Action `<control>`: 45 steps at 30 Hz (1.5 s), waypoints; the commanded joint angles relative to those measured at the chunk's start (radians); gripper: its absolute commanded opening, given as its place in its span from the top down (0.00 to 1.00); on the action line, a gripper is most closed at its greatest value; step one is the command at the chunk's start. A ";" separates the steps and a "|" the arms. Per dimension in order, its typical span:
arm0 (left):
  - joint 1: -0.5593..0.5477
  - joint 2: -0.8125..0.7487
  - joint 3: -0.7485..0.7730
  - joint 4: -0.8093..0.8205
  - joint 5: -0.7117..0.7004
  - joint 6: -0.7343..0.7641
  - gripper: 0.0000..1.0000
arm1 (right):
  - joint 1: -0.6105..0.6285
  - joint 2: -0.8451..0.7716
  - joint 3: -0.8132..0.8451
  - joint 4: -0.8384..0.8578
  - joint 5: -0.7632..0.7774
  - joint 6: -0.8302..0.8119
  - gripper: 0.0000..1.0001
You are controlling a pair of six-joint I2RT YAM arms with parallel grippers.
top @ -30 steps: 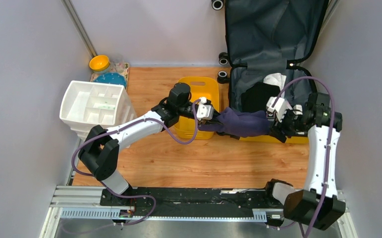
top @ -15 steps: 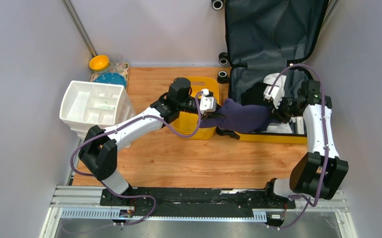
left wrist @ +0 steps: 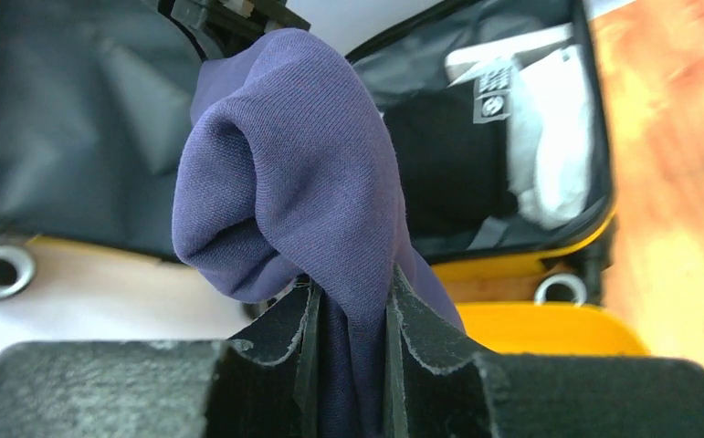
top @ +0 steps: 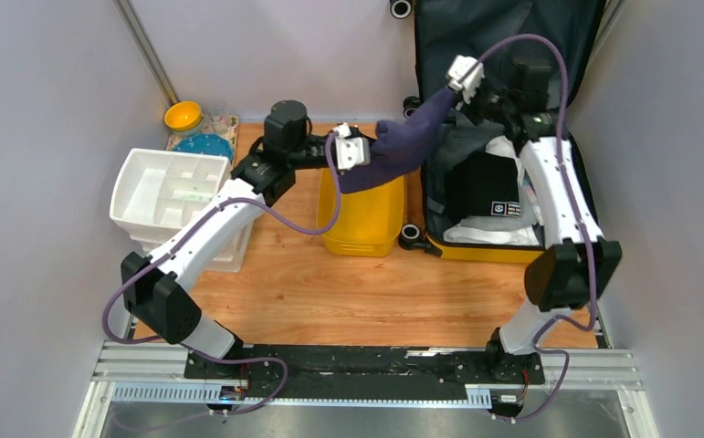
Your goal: Open, take out, and arrange the luggage
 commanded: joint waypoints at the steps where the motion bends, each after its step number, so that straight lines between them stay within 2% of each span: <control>1: 0.099 -0.101 -0.005 0.031 -0.018 0.110 1.00 | 0.129 0.170 0.247 0.271 0.106 0.185 1.00; 4: 0.161 -0.126 -0.050 0.049 -0.041 0.180 1.00 | 0.195 0.305 0.370 0.378 0.117 0.251 1.00; 8: 0.173 -0.175 -0.195 0.058 -0.017 0.343 1.00 | 0.255 0.447 0.409 0.498 0.103 0.253 1.00; 10: 0.170 -0.193 -0.275 0.052 -0.005 0.374 1.00 | 0.278 0.484 0.398 0.541 0.090 0.247 1.00; 13: 0.152 -0.172 -0.317 -0.036 0.008 0.403 1.00 | 0.294 0.515 0.312 0.607 0.064 0.195 1.00; 15: 0.124 -0.155 -0.359 -0.092 0.005 0.461 1.00 | 0.295 0.501 0.170 0.626 0.053 0.100 1.00; 20: 0.027 -0.103 -0.429 -0.164 0.000 0.481 1.00 | 0.295 0.454 -0.059 0.569 0.053 -0.149 0.98; 22: 0.012 -0.080 -0.432 -0.181 -0.002 0.452 1.00 | 0.294 0.448 -0.071 0.508 0.065 -0.181 0.91; 23: 0.001 -0.053 -0.429 -0.175 -0.014 0.429 1.00 | 0.297 0.443 -0.071 0.486 0.079 -0.195 0.71; 26: 0.000 0.010 -0.415 -0.123 -0.050 0.324 1.00 | 0.304 0.441 -0.030 0.433 0.172 -0.191 0.46; 28: 0.000 0.049 -0.389 -0.118 -0.074 0.265 1.00 | 0.301 0.422 0.007 0.380 0.223 -0.183 0.42; 29: 0.000 0.084 -0.360 -0.127 -0.081 0.247 1.00 | 0.301 0.409 0.005 0.374 0.234 -0.186 0.35; 32: 0.001 0.139 -0.334 -0.139 -0.062 0.176 1.00 | 0.300 0.357 0.019 0.325 0.263 -0.217 0.33; 33: 0.000 0.150 -0.332 -0.146 -0.055 0.174 1.00 | 0.300 0.349 0.028 0.295 0.290 -0.223 0.29; 37: 0.000 0.199 -0.326 -0.153 -0.051 0.133 1.00 | 0.285 0.322 0.080 0.242 0.376 -0.203 0.28; 38: 0.000 0.210 -0.321 -0.172 -0.052 0.136 0.98 | 0.281 0.317 0.106 0.233 0.393 -0.176 0.28; 39: 0.000 0.210 -0.321 -0.173 -0.055 0.132 0.80 | 0.269 0.316 0.126 0.209 0.422 -0.151 0.28; 41: 0.000 0.202 -0.300 -0.192 -0.060 0.119 0.59 | 0.251 0.302 0.200 0.167 0.433 -0.058 0.28; 42: 0.000 0.199 -0.283 -0.195 -0.063 0.107 0.37 | 0.236 0.300 0.227 0.109 0.438 -0.028 0.28; 43: 0.000 0.195 -0.262 -0.198 -0.068 0.054 0.25 | 0.225 0.297 0.257 0.072 0.438 0.001 0.28; 45: 0.003 0.181 -0.179 -0.209 -0.074 -0.018 0.20 | 0.185 0.294 0.352 -0.047 0.430 0.090 0.29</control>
